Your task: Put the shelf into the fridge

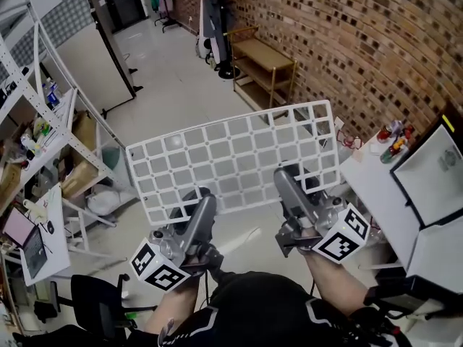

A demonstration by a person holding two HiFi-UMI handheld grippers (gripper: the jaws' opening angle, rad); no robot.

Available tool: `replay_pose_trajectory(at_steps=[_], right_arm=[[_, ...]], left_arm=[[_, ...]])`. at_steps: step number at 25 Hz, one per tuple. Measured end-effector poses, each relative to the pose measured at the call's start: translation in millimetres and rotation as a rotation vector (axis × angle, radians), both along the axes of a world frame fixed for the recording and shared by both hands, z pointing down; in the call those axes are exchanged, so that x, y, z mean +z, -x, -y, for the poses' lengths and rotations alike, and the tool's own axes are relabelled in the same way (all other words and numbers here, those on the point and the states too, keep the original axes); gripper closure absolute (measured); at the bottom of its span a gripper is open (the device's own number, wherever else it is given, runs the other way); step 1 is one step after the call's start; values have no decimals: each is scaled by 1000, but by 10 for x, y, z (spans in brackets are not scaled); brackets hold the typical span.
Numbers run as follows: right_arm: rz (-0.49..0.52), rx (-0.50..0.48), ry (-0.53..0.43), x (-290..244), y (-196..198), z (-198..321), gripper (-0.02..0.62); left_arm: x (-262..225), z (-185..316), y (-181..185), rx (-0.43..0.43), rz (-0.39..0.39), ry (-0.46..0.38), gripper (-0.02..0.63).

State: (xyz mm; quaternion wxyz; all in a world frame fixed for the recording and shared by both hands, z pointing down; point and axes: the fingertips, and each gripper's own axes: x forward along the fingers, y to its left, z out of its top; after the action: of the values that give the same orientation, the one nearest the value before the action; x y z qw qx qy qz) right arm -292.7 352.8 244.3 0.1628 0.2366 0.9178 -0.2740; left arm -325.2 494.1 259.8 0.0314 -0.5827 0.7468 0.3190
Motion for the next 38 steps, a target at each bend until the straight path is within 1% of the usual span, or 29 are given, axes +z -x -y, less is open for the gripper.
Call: replay_pose_trajectory(at_steps=[5, 10, 23, 29, 33, 36, 38], right_arm=[[-3, 42, 18, 18, -301, 273, 494], [-4, 106, 35, 107, -646, 591, 494], [19, 296, 47, 139, -1699, 1635, 494], [34, 397, 67, 119, -2016, 2038, 494], [31, 500, 68, 147, -2166, 2362, 494], [23, 559, 73, 193, -2249, 2614, 494], [29, 599, 81, 200, -2317, 2783, 494]], left_arm=[[-4, 288, -240, 43, -1, 18, 526], [56, 633, -495, 107, 1, 35, 526], [57, 1799, -1291, 293, 45, 41, 523], [8, 2280, -1487, 390, 69, 55, 523], [30, 2692, -1521, 487, 69, 57, 522], [74, 3002, -1547, 545, 64, 69, 522], [62, 3210, -1576, 584, 73, 78, 521]])
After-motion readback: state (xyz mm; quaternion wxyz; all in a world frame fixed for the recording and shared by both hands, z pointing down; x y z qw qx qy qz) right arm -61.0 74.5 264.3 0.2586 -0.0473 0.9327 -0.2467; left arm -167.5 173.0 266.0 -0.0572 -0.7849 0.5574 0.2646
